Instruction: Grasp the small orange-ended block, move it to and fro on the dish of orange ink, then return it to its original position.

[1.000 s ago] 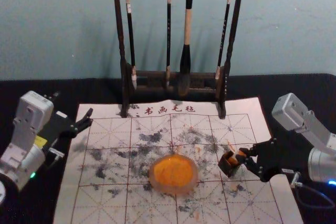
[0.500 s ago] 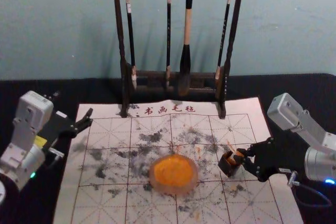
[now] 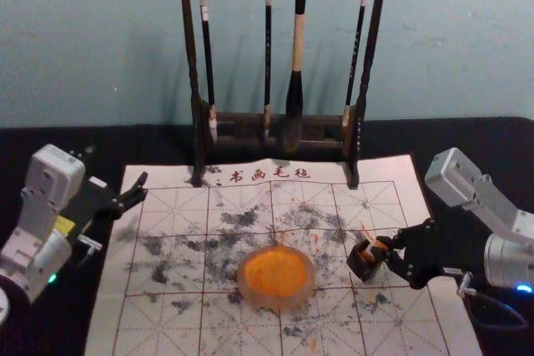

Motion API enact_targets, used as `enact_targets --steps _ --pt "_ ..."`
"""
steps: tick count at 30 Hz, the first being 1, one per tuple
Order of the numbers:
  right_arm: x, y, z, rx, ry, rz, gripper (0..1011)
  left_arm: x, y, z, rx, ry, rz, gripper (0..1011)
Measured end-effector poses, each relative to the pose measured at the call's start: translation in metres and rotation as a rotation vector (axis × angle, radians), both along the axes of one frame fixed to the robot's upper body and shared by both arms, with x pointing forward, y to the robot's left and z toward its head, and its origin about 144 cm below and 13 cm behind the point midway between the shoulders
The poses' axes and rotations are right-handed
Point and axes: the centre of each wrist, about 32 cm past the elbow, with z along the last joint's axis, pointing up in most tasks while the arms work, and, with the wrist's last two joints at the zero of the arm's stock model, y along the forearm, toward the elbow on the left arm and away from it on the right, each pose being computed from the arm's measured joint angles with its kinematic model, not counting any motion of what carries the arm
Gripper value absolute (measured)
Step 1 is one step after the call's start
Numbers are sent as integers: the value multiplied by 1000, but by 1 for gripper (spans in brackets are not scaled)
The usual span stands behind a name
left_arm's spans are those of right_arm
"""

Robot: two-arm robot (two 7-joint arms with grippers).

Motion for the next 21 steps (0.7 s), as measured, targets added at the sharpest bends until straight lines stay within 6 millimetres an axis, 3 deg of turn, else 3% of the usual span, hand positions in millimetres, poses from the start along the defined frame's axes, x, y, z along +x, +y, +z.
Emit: enact_targets --steps 9,13,17,21 --pt "0 0 0 0 -1 -1 105 0 0 0 0 0 0 1001" --pt "0 0 0 1 -1 -1 181 0 0 0 0 0 0 1001" --pt "0 0 0 1 -2 -1 343 0 0 0 0 0 0 1001" --pt "0 0 0 1 -2 -1 440 0 0 0 0 0 0 1001"
